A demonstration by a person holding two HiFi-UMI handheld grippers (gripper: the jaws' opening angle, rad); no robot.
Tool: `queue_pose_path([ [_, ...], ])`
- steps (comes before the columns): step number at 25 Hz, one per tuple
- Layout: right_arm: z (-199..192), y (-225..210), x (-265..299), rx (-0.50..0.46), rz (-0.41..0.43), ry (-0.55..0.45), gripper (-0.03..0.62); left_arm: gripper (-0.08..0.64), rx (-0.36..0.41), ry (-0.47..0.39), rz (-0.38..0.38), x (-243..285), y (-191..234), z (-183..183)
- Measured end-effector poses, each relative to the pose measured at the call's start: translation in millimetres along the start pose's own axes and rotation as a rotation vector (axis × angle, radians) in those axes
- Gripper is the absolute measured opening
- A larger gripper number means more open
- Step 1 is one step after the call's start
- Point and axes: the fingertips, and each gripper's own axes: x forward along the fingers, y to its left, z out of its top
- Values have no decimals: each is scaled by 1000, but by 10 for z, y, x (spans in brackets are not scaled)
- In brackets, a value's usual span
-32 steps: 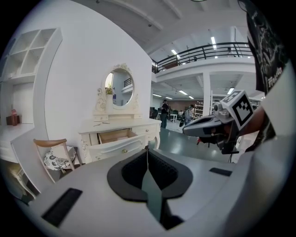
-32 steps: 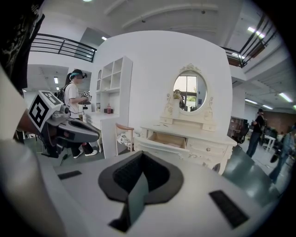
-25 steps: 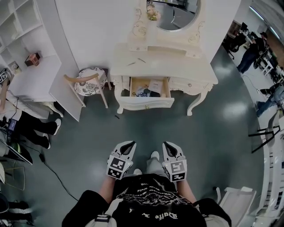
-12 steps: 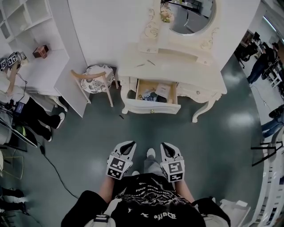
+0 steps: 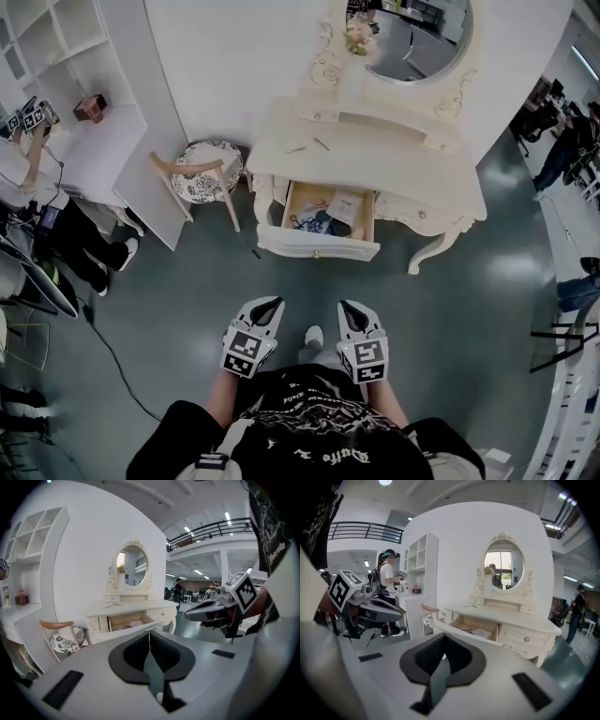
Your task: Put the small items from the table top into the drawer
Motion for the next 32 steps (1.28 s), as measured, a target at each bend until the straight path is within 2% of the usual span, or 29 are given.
queue_pose_path([
  [9,83,-517,257,11,32,-4,10,21,-13,21,16,489,19,215],
  [19,235,-1083,491,-19,71,-24,10,20,-56,0,58,1026,33,486],
  [32,133,-1391,647,-12,114,-2,10,20,-70,24,89,1346,-48,523],
])
